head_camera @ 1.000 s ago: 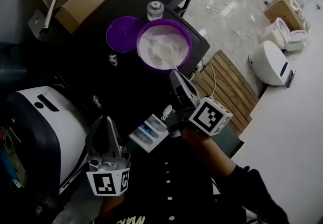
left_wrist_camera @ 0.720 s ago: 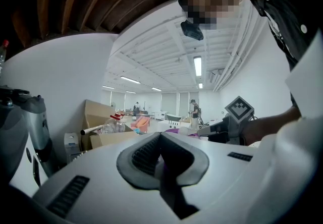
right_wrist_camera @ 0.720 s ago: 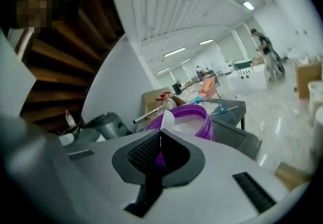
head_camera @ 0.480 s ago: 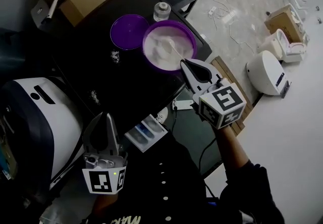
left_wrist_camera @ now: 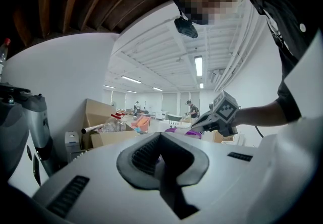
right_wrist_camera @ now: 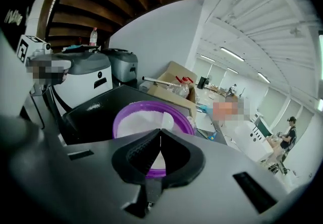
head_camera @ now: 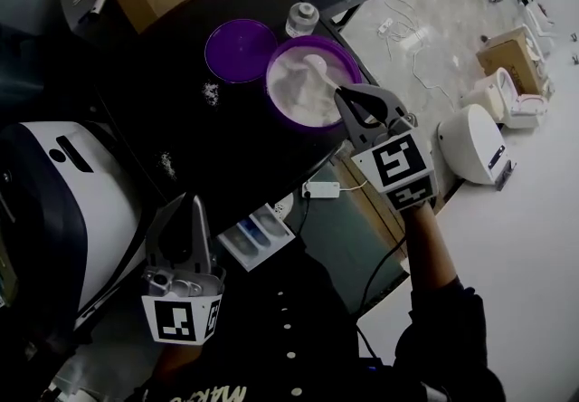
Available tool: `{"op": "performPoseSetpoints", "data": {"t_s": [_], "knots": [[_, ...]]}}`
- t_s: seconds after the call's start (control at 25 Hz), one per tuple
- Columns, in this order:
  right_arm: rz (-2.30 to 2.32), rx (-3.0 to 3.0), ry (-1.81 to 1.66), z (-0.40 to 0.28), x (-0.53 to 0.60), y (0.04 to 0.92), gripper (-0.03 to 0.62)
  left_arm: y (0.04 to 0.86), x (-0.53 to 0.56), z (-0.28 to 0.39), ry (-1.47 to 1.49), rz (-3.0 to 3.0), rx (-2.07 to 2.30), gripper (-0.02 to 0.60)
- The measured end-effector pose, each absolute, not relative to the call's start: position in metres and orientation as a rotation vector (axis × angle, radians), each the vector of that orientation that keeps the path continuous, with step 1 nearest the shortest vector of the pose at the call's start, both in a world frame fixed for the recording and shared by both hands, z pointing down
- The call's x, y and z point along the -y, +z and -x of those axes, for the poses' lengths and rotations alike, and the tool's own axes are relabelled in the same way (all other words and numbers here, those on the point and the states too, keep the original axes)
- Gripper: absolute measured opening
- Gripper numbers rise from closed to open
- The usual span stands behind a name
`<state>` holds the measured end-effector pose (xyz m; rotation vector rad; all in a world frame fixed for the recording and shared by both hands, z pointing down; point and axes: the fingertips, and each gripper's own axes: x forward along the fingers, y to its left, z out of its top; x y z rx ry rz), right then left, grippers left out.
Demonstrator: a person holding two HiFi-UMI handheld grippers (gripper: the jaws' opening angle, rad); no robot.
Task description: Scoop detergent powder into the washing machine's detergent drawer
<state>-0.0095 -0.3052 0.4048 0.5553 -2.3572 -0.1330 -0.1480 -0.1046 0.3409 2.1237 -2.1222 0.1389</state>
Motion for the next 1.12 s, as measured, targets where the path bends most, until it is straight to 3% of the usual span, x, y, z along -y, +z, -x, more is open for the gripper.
{"op": "performPoseSetpoints", "data": {"t_s": [0.6,1.12], "knots": [[-0.336,2.360,0.135,0.028,0.280,0.417,0.031,0.344,0.102,0.151,0.127,-2.098,2.133,0.014],[-0.586,2.520,0.960,0.008,0.297,0.410,0.031,0.333,0.103,0.146,0.108,-2.131,2.138,0.014]]}}
